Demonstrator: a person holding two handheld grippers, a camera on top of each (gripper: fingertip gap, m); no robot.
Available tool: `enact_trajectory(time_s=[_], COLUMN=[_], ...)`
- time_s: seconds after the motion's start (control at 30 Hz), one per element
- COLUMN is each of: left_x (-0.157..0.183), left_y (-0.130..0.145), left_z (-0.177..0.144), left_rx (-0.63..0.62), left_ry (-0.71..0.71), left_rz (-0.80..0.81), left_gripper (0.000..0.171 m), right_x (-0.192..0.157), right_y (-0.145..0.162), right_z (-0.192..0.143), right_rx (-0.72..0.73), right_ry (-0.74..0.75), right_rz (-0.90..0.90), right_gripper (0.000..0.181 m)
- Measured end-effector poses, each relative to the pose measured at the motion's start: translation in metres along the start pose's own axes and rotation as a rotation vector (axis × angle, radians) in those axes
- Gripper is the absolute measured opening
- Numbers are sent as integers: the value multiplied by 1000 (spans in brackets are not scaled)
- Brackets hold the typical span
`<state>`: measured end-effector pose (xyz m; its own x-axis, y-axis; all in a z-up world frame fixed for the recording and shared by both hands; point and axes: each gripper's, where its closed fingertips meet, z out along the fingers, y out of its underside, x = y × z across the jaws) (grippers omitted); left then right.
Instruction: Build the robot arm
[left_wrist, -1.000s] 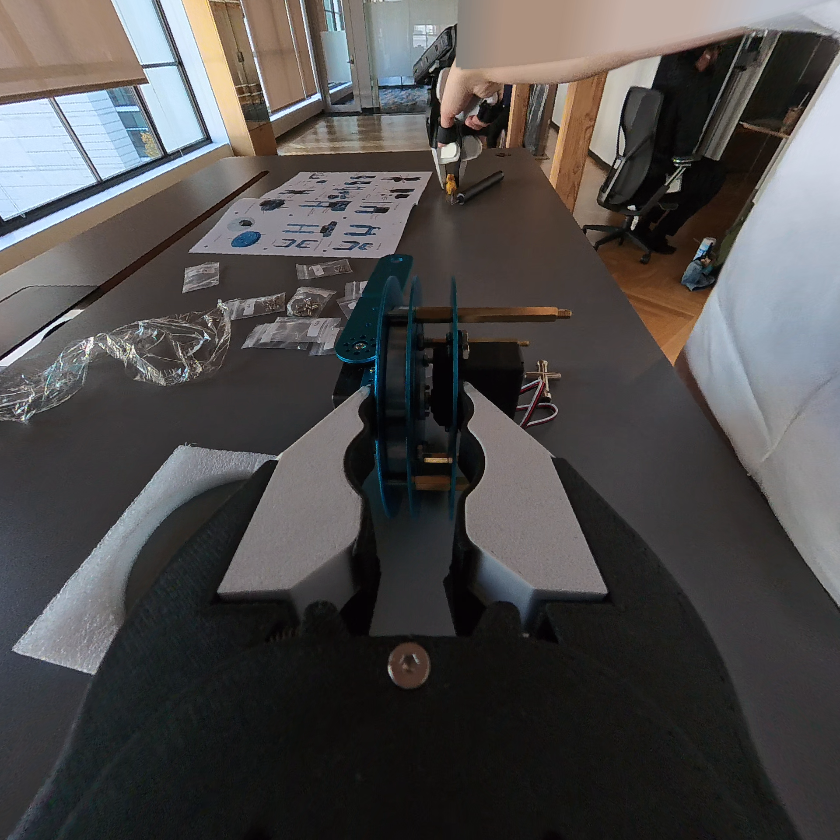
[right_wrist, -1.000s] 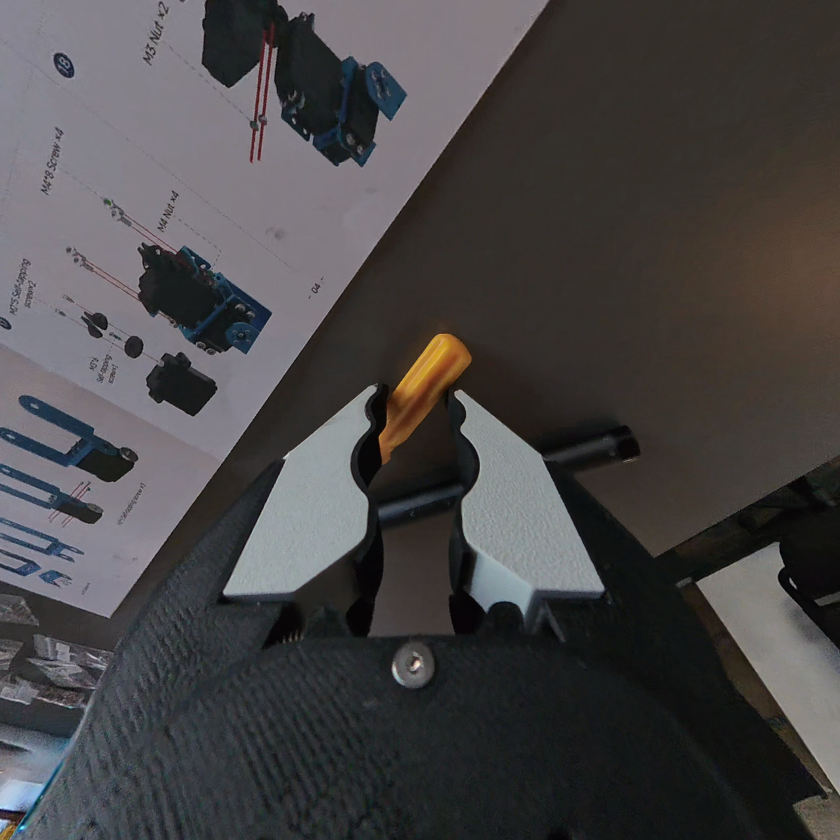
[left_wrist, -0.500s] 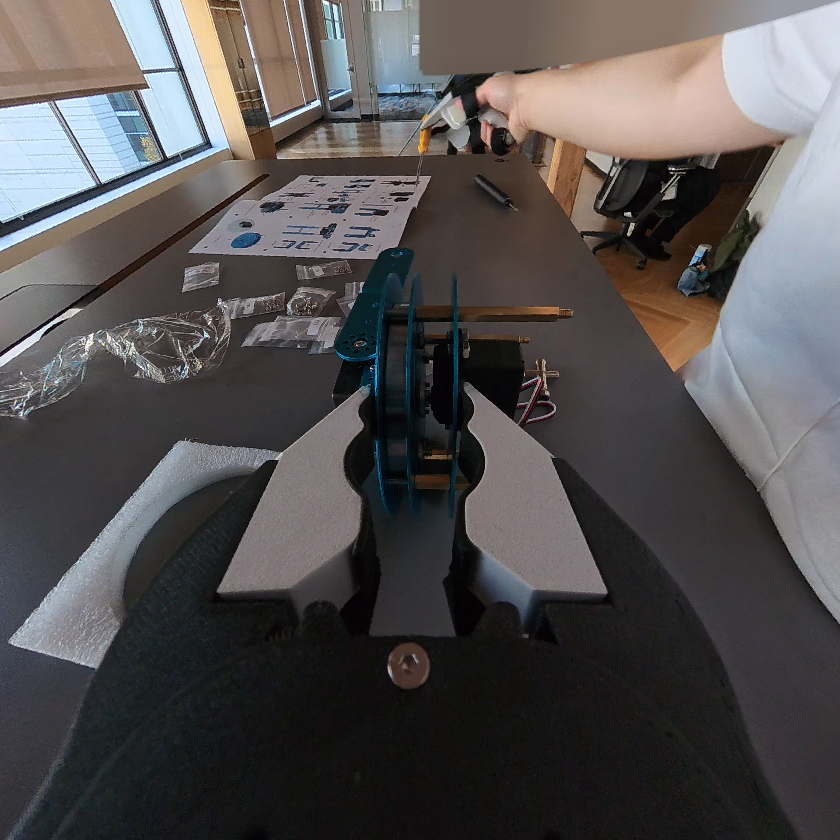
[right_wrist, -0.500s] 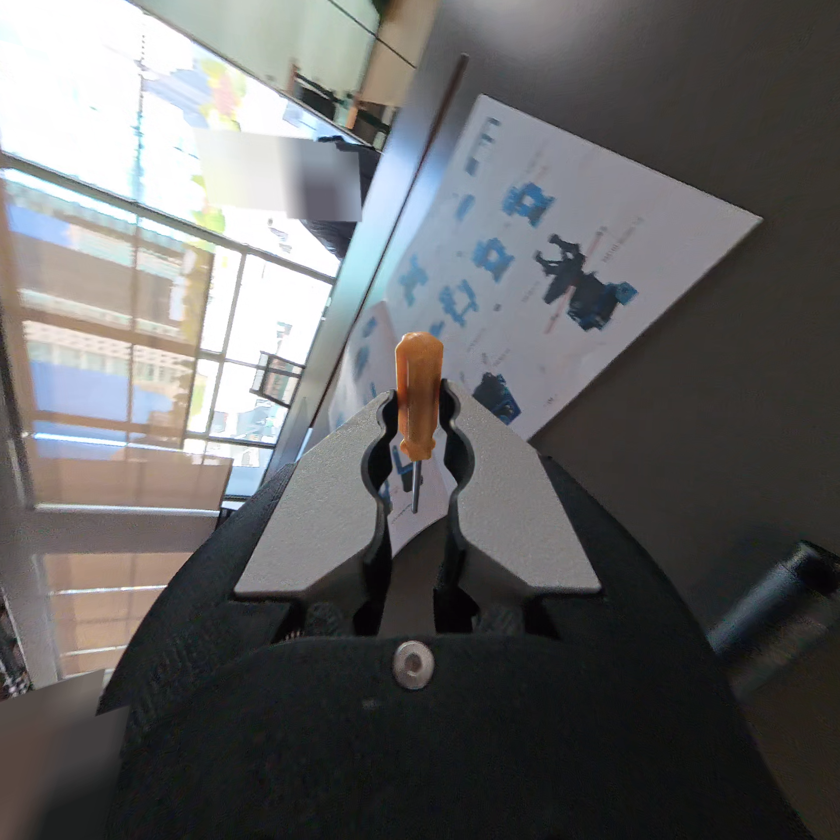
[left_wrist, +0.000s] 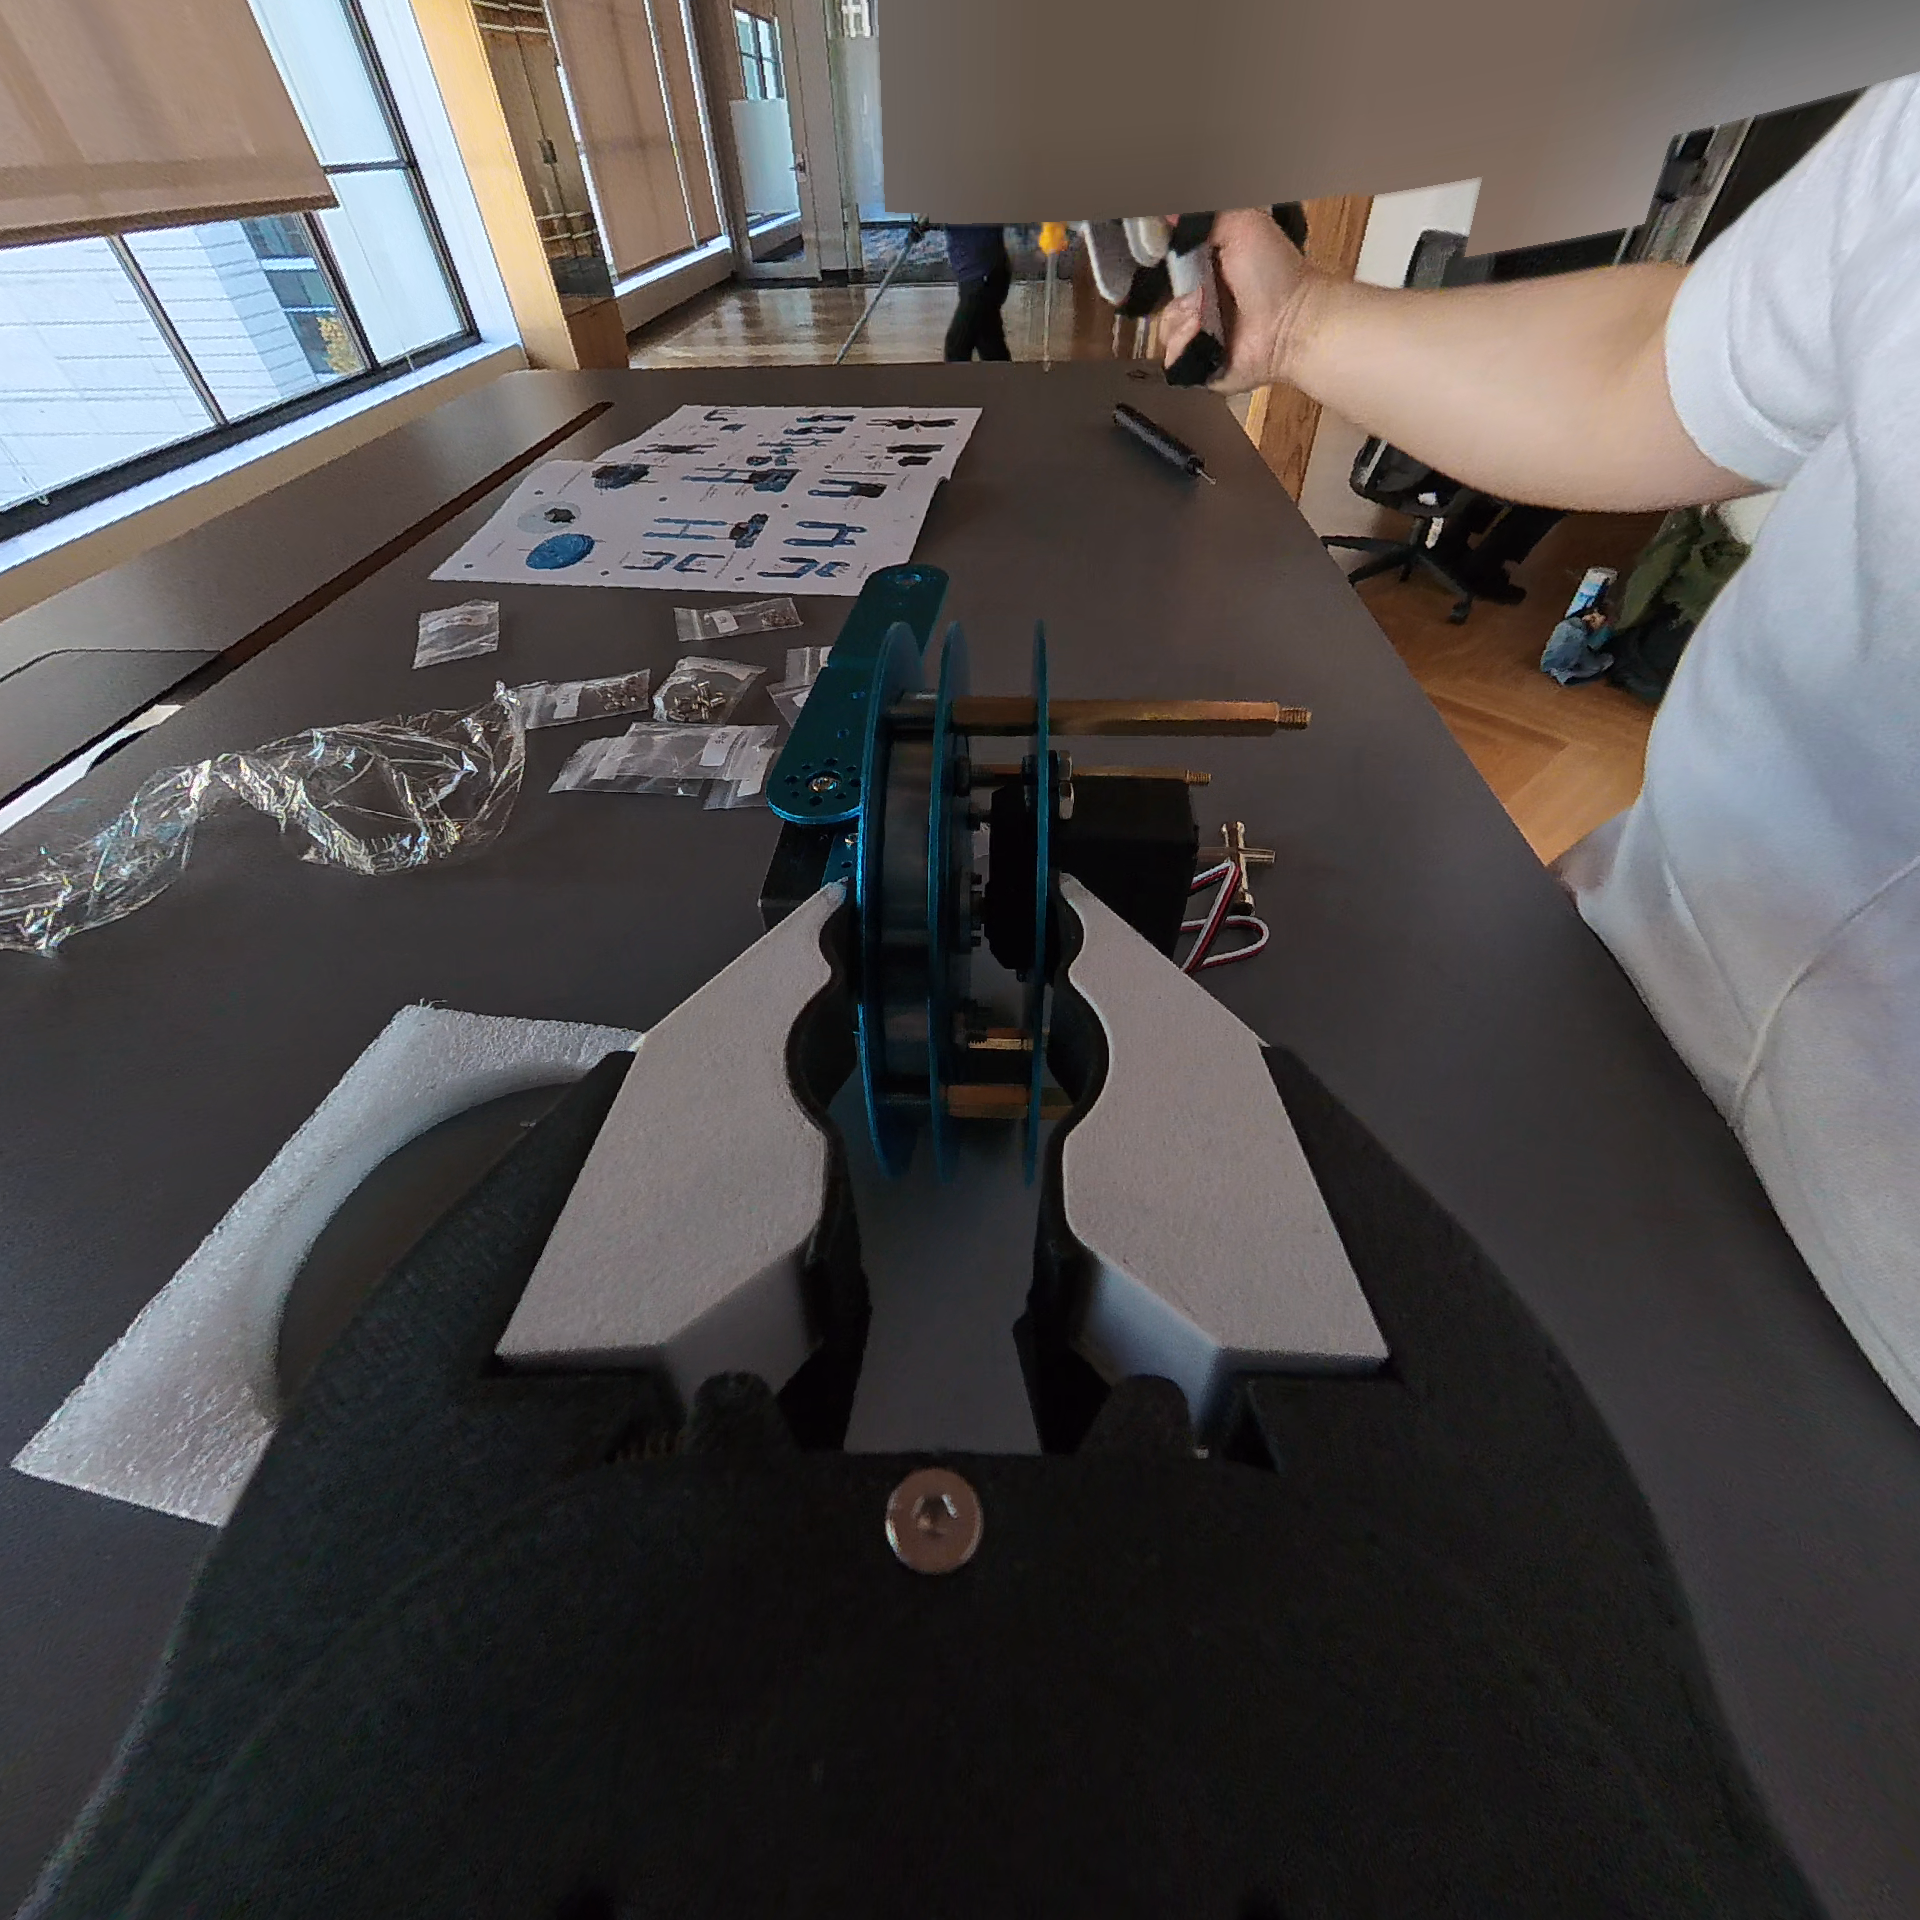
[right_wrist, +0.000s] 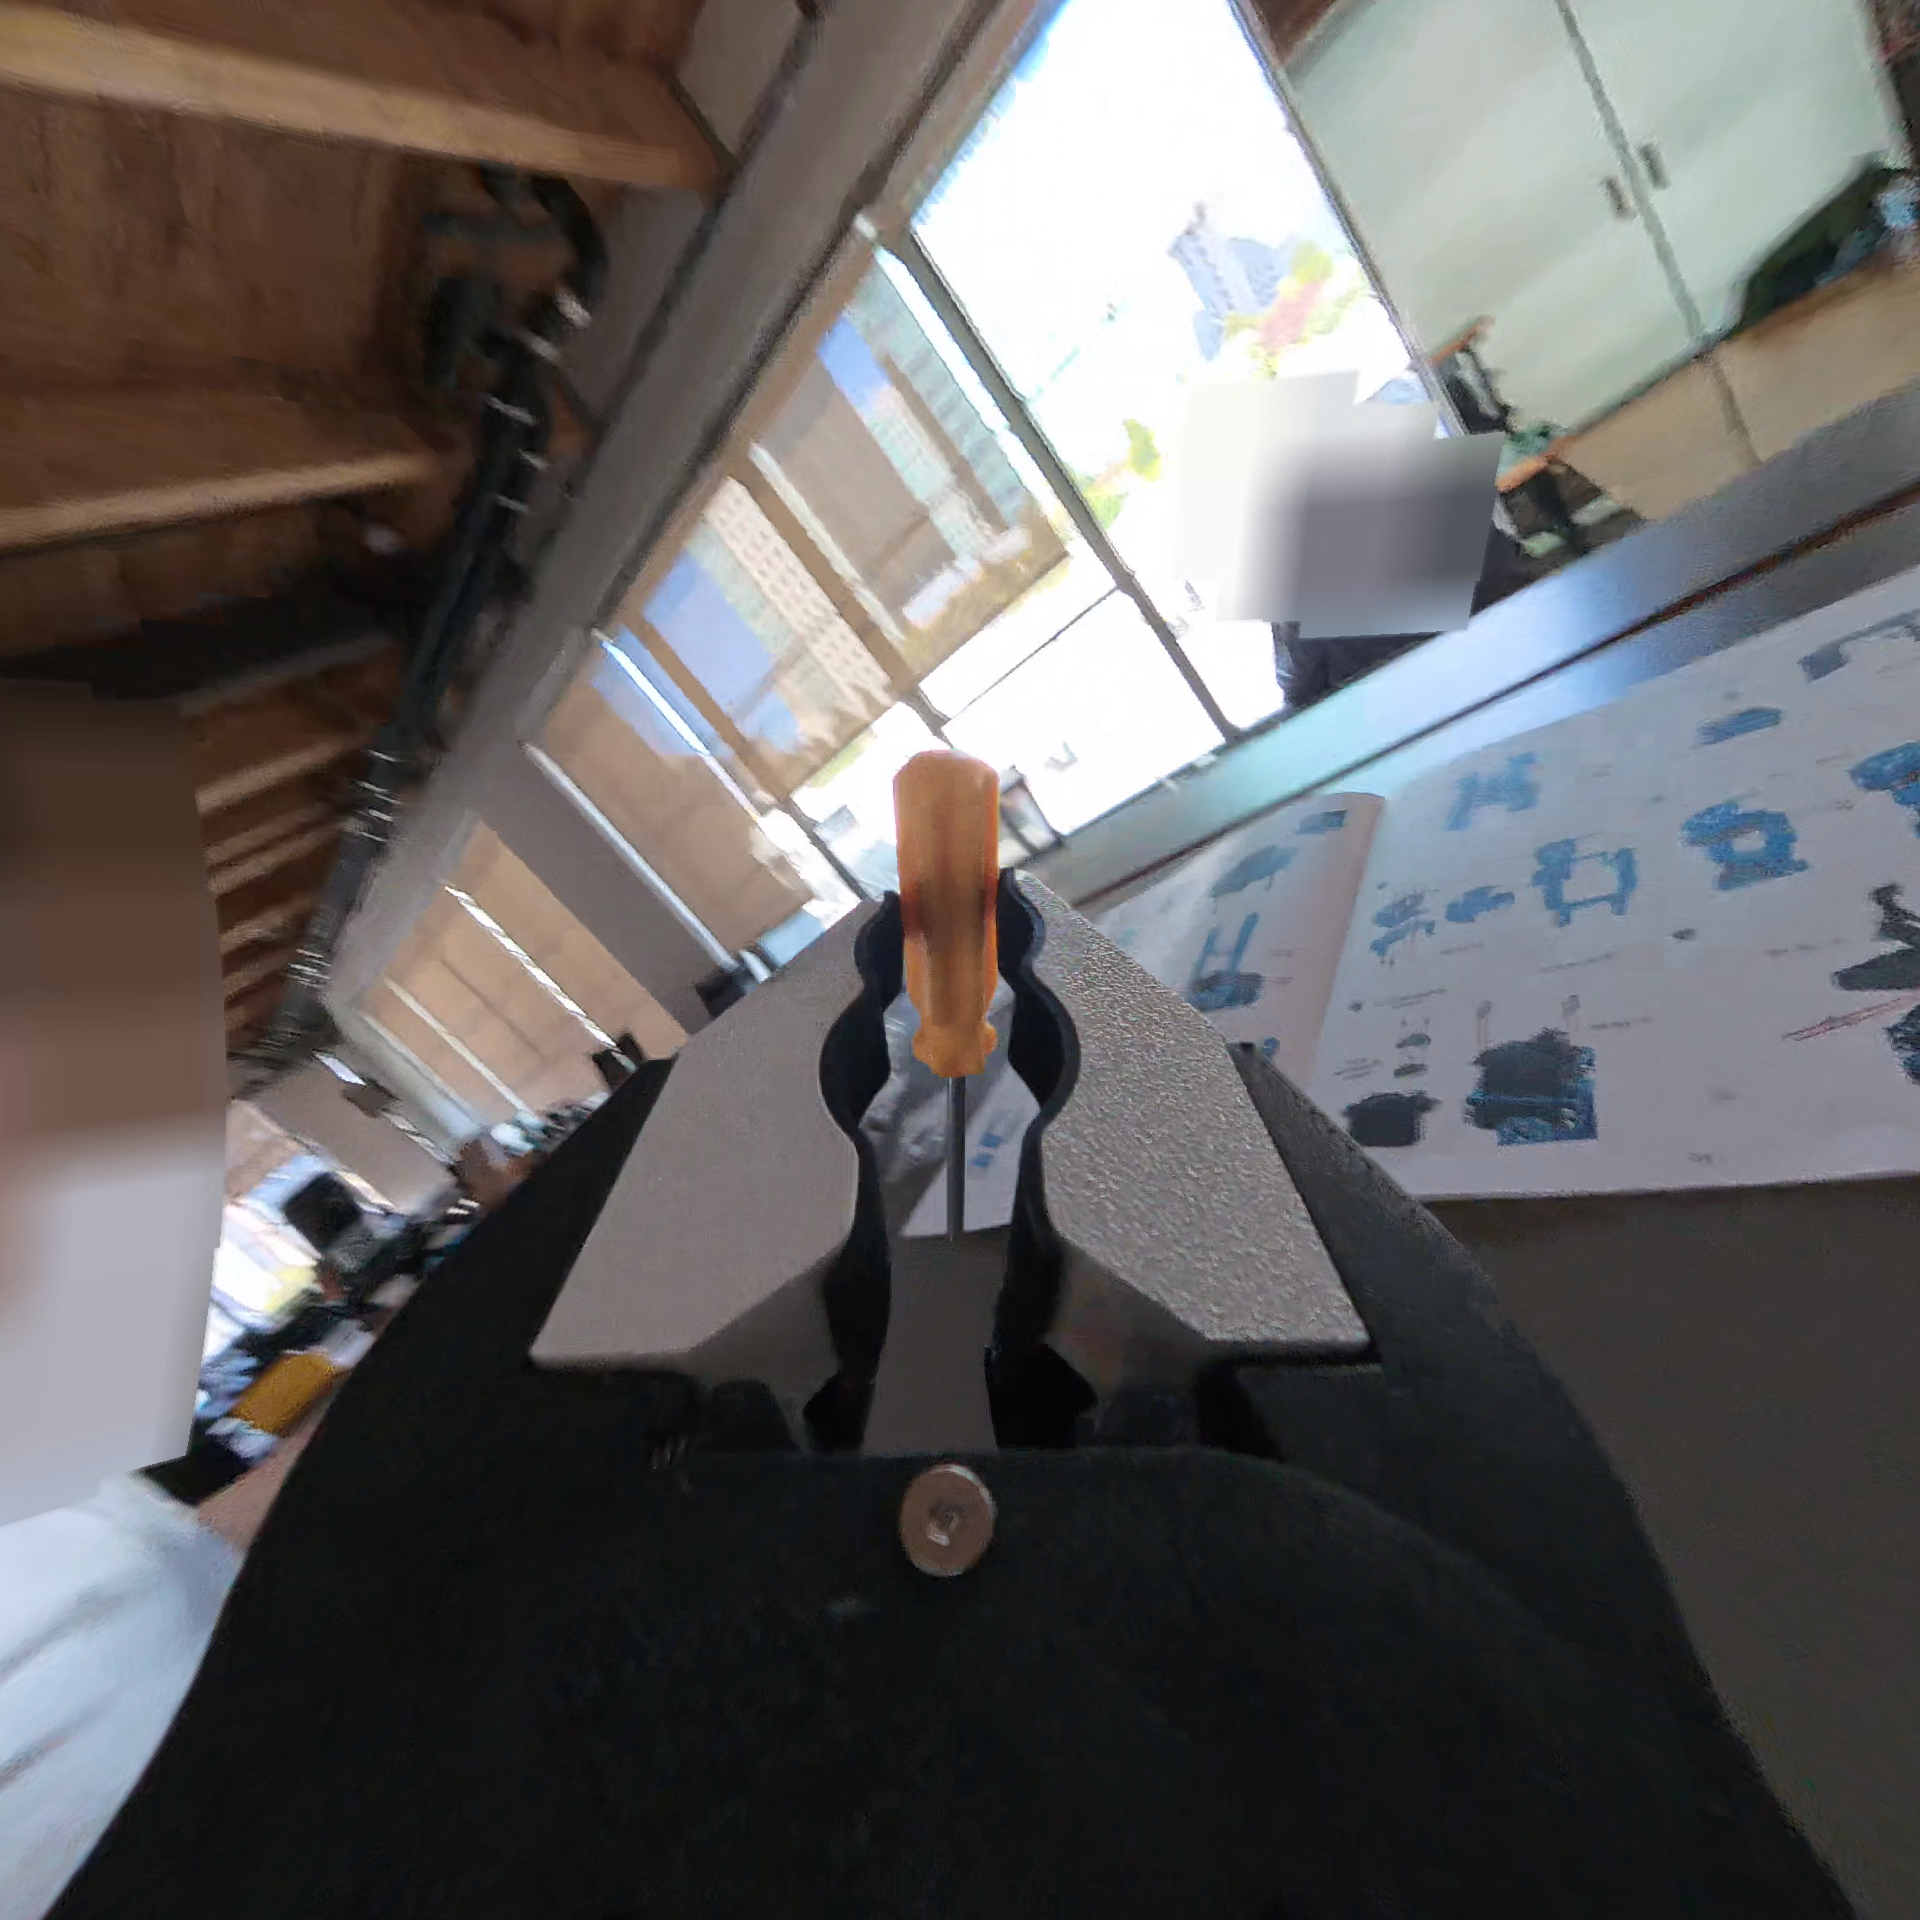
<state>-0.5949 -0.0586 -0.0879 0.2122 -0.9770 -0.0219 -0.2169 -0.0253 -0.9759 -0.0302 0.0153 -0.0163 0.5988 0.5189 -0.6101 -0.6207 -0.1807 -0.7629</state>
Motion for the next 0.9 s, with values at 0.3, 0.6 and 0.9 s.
enact_trajectory(time_s=[0.3,0.6,0.9], left_x=[0,0,1], left_y=[-2,-3,-2], left_z=[3,4,3], left_rx=[2,1,-5], left_ry=[-4,-8,-15], left_rz=[-5,-10,-8], left_gripper=[33,33,33], right_x=[36,51,45], right_y=[-1,6,22], right_z=[-38,29,82], right_rx=[140,127,110], right_ry=[-79,-114,-175], right_rz=[63,122,142], right_gripper=[16,16,16])
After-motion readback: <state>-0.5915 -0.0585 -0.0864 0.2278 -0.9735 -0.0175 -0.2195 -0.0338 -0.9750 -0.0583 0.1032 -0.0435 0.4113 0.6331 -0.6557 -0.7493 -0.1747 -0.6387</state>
